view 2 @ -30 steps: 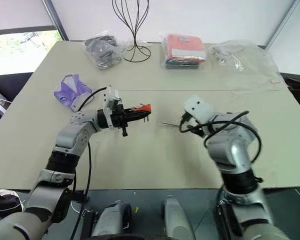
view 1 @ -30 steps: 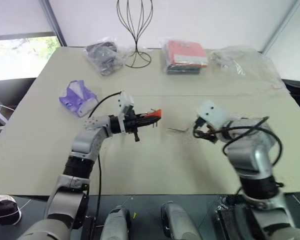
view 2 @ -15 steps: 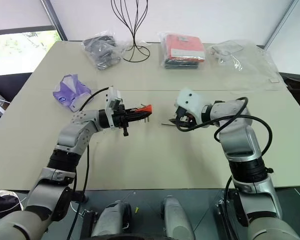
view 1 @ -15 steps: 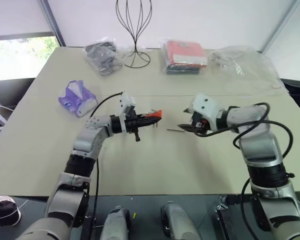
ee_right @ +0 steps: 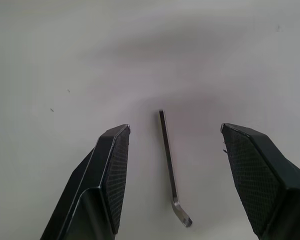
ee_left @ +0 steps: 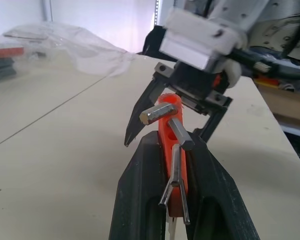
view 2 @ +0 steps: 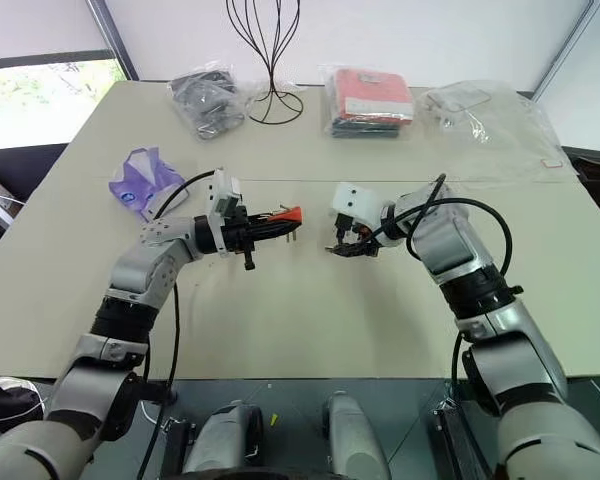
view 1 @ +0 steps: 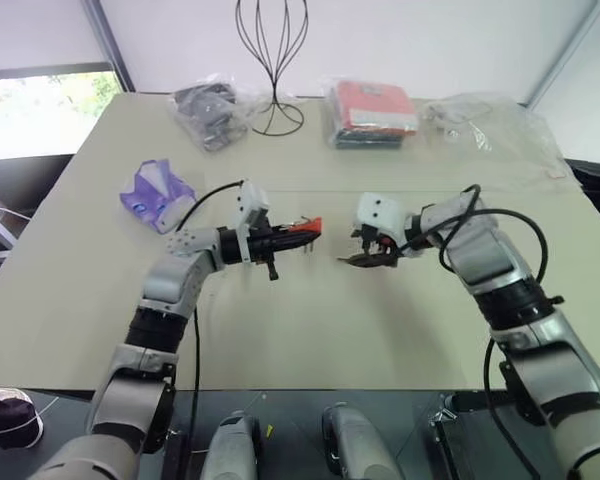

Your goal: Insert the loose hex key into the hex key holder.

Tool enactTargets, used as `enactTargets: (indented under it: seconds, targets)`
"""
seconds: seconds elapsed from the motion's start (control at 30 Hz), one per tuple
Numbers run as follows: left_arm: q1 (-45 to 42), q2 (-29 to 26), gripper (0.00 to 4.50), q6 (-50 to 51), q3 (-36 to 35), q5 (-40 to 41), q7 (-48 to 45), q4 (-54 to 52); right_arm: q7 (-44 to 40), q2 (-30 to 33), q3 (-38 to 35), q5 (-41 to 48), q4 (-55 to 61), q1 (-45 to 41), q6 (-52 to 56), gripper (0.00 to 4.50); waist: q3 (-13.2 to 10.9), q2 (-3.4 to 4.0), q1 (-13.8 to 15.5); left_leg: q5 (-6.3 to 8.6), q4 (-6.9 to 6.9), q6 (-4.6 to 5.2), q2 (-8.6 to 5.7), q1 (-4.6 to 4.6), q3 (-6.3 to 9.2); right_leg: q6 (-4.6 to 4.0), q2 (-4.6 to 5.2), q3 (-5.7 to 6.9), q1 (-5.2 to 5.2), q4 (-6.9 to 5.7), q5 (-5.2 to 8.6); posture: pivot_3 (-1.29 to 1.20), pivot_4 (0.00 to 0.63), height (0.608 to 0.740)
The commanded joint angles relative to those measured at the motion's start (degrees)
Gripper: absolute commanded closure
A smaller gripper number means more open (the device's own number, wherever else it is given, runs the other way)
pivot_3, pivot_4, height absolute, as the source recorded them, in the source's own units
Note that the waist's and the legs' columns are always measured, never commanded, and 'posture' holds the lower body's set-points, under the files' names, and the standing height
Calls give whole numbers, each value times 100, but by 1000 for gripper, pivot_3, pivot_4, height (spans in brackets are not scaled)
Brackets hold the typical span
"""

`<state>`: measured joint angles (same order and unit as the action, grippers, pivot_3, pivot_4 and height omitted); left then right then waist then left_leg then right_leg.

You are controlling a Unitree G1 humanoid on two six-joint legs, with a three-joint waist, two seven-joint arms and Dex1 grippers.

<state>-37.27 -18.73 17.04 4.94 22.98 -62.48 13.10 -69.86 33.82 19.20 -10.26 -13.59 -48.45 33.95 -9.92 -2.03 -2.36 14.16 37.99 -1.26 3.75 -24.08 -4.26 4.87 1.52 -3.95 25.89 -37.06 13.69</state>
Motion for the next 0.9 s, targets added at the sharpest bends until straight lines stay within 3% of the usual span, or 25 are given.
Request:
enactTargets:
  seconds: [0.03, 0.17, 0.2, 0.27, 0.4, 0.43, 0.53, 0.63, 0.77, 0.9]
  targets:
    - [38, -9, 4500, -8, -84, 62, 71, -283, -334, 48, 234, 33, -623, -351, -385, 1502, 0, 0, -5, 0, 0, 0, 0, 0, 0, 3, 0, 0, 0, 0, -2, 0, 150, 739]
    - [66, -7, 4500, -2, -105, 71, 162, -319, -381, -116, 486, -78, -1449, -642, -845, 1502, 0, 1, -18, 0, 0, 0, 0, 2, 0, 8, -2, 0, 1, -3, -4, 0, 150, 739]
    - [83, -12, 4500, 1, -111, 75, 185, -339, -378, -158, 543, -104, -1596, -684, -967, 1739, 0, 1, -27, 0, 0, 0, 1, 2, 0, 8, -2, 0, 1, -3, -5, 0, 150, 739]
    - [118, -27, 4500, 11, -119, 82, 223, -377, -333, -210, 643, -195, -1826, -736, -1280, 2348, 0, 1, -26, 0, 0, 0, 2, 4, 0, 13, -4, 0, 0, -5, -8, 0, 150, 739]
    - [212, -69, 4500, 42, -146, 95, 300, -474, -337, -252, 796, -326, -2067, -734, -1763, 4285, 0, 2, -24, 0, 1, 0, 2, 13, 0, 15, -3, -1, -10, -7, -9, 0, 150, 739]
    - [221, -75, 4500, 45, -147, 97, 317, -484, -336, -263, 808, -351, -2120, -743, -1840, 4454, 0, 2, -24, 0, 1, 0, 2, 22, 0, 15, -3, -1, -17, -7, -9, 0, 150, 739]
    - [238, -83, 4500, 56, -148, 101, 354, -512, -378, -192, 895, -490, -2196, -740, -2208, 4454, 0, 1, -22, 0, 1, 0, 2, 55, -1, -2, -2, -1, -48, -6, 1, 0, 150, 739]
    - [236, -86, 4500, 76, -150, 101, 380, -534, -252, 214, 1009, -795, -2111, -702, -3445, 4454, 0, 2, -9, 0, 1, 0, 1, 61, -1, -2, 0, -1, -53, -6, 1, 0, 150, 739]
    - [244, -127, 4500, 76, -154, 96, 374, -528, -67, 1368, 1247, -1264, -1722, -954, -6874, 4454, -16, 25, 59, 0, 1, -1, -5, 49, -6, 2, 10, -2, -48, 3, 3, 0, 150, 739]
    - [220, -94, 4500, 49, -126, 88, 371, -468, 52, 1890, 1375, -1399, -1913, -1154, -8901, 4454, -18, 25, -35, 2, -5, 2, -6, 51, -17, 17, 11, -12, -47, 13, 7, 0, 150, 739]
